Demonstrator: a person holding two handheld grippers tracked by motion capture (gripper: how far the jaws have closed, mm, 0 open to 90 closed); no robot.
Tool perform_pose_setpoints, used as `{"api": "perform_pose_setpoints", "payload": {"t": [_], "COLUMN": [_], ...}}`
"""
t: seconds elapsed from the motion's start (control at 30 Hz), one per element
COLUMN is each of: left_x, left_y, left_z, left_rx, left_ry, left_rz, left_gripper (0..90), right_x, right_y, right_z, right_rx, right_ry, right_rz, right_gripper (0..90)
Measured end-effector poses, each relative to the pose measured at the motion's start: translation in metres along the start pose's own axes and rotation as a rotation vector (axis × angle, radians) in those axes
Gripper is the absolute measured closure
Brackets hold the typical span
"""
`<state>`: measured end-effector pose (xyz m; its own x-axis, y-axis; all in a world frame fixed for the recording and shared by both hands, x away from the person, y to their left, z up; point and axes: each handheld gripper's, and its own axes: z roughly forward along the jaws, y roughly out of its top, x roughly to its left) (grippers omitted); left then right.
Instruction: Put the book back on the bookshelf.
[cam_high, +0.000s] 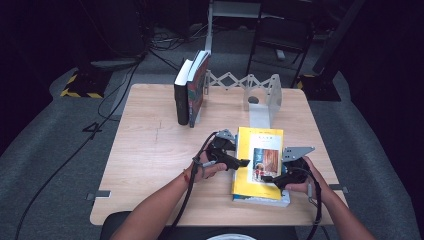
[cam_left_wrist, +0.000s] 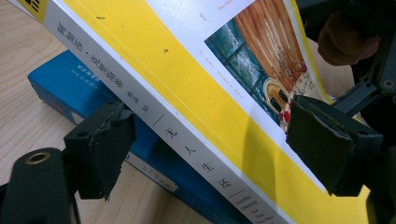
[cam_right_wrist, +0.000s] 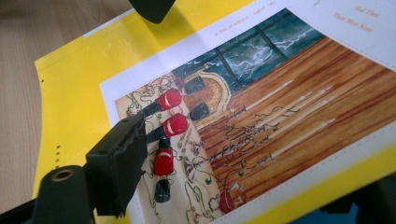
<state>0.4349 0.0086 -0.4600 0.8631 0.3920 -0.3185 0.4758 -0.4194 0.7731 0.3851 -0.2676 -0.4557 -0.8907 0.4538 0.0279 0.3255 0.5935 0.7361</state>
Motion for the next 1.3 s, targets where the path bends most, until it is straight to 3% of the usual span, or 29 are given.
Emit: {"api": "perform_pose_setpoints", "payload": {"t": [0.17,0.23,0.27,0.33,0.43,0.5,0.53,0.6,0.63,0.87,1.03,1.1,1.17,1.2,1.23,1.3], "left_x": [0.001,0.003,0.003,0.002,0.002,0.003,0.003,0.003,0.003,-0.004,-0.006,-0.007,-0.008,-0.008,-0.008,-0.007], "left_y": [-0.001,-0.001,-0.001,-0.002,-0.004,-0.005,-0.005,-0.005,-0.005,0.004,0.010,0.013,0.014,0.016,0.017,0.019], "left_z": [0.004,0.004,0.004,0.006,0.007,0.008,0.008,0.008,0.008,0.012,0.022,0.023,0.024,0.025,0.026,0.028], "left_rx": [0.022,0.018,0.018,0.023,0.024,0.033,0.033,0.032,0.025,-0.001,0.017,0.015,0.014,0.021,0.034,0.052], "left_ry": [0.030,0.022,0.022,0.028,0.022,0.022,0.022,0.017,0.014,-0.028,-0.053,-0.008,-0.003,0.023,0.030,0.023], "left_rz": [-0.006,-0.007,-0.007,-0.004,-0.009,-0.004,-0.004,-0.006,-0.010,0.005,0.014,0.021,0.023,0.022,0.021,0.001], "left_gripper": [21.1,21.0,21.0,20.7,20.4,20.3,19.9,19.6,19.3,18.4,17.4,24.7,32.0,32.0,40.0,41.5], "right_x": [-0.002,-0.002,-0.002,-0.001,-0.004,-0.008,-0.008,-0.011,-0.014,-0.022,-0.022,-0.023,-0.023,-0.022,-0.022,-0.021], "right_y": [-0.002,-0.001,-0.001,0.001,-0.001,-0.006,-0.006,-0.010,-0.012,-0.014,-0.015,-0.016,-0.016,-0.016,-0.016,-0.016], "right_z": [-0.002,-0.001,-0.001,-0.001,-0.005,-0.009,-0.009,-0.010,-0.008,-0.004,-0.004,-0.004,-0.004,-0.004,-0.004,-0.004], "right_rx": [0.002,0.026,0.026,0.065,0.091,0.076,0.076,0.042,0.022,0.007,-0.005,-0.010,-0.011,-0.011,-0.012,-0.014], "right_ry": [-0.001,-0.051,-0.051,-0.123,-0.211,-0.228,-0.228,-0.163,-0.127,-0.069,-0.057,-0.054,-0.054,-0.055,-0.056,-0.057], "right_rz": [0.006,0.031,0.031,0.059,0.097,0.100,0.100,0.120,0.152,0.156,0.147,0.140,0.137,0.133,0.128,0.122], "right_gripper": [21.9,13.0,13.0,4.5,4.2,9.2,9.2,14.8,14.8,11.3,11.0,11.0,11.0,11.0,11.0,11.0]}}
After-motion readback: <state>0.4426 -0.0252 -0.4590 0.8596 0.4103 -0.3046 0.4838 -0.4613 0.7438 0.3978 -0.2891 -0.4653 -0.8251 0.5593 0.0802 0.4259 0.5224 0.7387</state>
